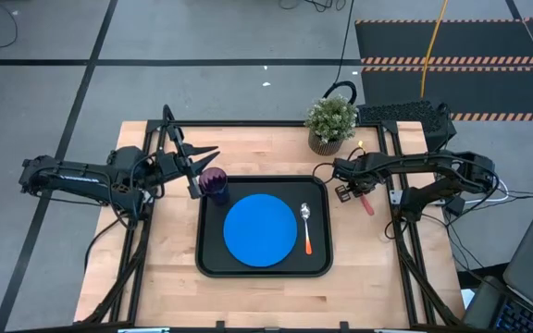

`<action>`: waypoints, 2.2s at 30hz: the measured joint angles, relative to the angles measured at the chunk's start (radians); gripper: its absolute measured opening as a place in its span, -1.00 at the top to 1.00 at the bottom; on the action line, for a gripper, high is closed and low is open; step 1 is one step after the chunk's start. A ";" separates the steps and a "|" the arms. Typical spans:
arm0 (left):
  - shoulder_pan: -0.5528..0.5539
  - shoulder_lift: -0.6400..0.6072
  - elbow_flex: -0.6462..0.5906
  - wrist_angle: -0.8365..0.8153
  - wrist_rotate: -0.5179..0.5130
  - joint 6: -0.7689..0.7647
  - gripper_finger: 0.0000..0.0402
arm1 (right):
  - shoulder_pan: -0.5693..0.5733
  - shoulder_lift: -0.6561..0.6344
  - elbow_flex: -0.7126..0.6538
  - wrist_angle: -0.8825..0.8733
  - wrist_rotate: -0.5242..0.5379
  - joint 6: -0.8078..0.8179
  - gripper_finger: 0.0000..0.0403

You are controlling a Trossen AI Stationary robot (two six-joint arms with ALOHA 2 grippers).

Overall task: Pick and place plate/cup/fork/spoon on tray
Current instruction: Put the pink fork on the black serving tray to the right of the orange spoon

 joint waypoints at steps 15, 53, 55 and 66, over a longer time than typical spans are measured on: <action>0.000 0.000 0.000 0.000 0.000 0.002 0.72 | 0.000 0.000 0.000 0.005 0.000 -0.005 0.91; 0.000 0.000 0.000 0.001 0.000 0.005 0.72 | 0.075 -0.029 0.199 -0.031 -0.037 0.001 0.92; 0.000 0.000 0.000 0.001 0.000 0.005 0.72 | 0.092 -0.029 0.229 -0.032 -0.037 0.009 0.92; 0.000 0.000 0.000 0.001 0.000 0.001 0.72 | 0.151 -0.029 0.309 -0.148 -0.063 0.077 0.92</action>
